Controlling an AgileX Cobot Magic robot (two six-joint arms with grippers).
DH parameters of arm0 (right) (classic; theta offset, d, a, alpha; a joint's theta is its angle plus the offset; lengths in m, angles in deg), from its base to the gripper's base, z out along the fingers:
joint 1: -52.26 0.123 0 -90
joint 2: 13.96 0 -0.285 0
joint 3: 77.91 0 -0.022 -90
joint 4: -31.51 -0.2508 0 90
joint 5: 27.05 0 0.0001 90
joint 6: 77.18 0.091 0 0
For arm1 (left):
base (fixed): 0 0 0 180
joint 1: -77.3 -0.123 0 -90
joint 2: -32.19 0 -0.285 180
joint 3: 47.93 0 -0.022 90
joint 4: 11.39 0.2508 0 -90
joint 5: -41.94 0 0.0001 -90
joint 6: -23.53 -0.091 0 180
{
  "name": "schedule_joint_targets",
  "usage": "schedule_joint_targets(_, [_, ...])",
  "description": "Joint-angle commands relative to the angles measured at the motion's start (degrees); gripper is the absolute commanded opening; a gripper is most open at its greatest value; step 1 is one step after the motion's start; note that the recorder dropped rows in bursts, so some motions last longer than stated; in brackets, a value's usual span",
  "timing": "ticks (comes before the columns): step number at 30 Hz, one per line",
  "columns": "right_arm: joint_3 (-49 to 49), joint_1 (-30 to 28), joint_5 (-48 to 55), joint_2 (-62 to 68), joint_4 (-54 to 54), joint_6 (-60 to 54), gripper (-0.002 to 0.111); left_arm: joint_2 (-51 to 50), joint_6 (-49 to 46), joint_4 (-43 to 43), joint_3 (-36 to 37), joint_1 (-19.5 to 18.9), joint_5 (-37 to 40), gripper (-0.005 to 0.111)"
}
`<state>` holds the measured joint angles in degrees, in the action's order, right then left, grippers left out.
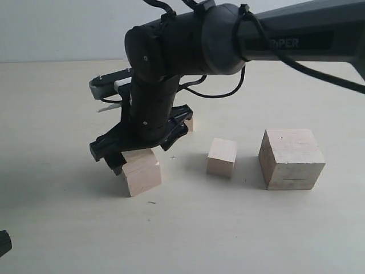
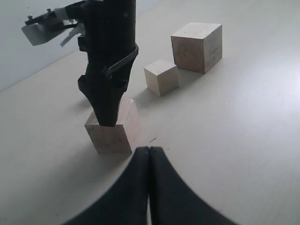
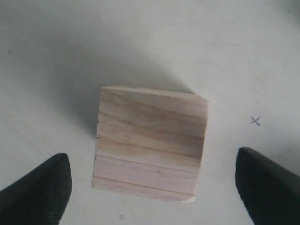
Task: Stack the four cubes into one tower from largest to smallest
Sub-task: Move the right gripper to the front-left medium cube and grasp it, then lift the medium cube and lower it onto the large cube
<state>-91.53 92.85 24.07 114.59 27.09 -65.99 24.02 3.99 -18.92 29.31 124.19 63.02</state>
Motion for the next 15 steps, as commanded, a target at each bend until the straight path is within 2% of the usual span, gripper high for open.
schedule_joint_targets(1, [-0.4, 0.1, -2.0, 0.9, 0.2, 1.1, 0.089, 0.4, 0.2, -0.2, 0.0, -0.1, -0.4, 0.0])
schedule_joint_targets(8, [-0.4, 0.1, -2.8, 3.0, 0.2, 2.2, 0.084, 0.4, 0.2, -0.2, 0.0, -0.1, -0.4, 0.0])
schedule_joint_targets(10, [-0.4, 0.1, -3.4, 3.4, 0.3, 2.2, 0.08, 0.4, 0.2, -0.2, 0.0, -0.1, -0.4, 0.0])
schedule_joint_targets(12, [-0.4, 0.1, -4.6, 3.4, 0.5, 1.5, 0.069, 0.4, 0.2, -0.2, 0.0, -0.1, -0.4, 0.0])
schedule_joint_targets(15, [-0.4, 0.1, -5.6, 2.9, 0.2, -1.0, 0.042, 0.4, 0.2, -0.2, 0.0, -0.1, -0.4, 0.0])
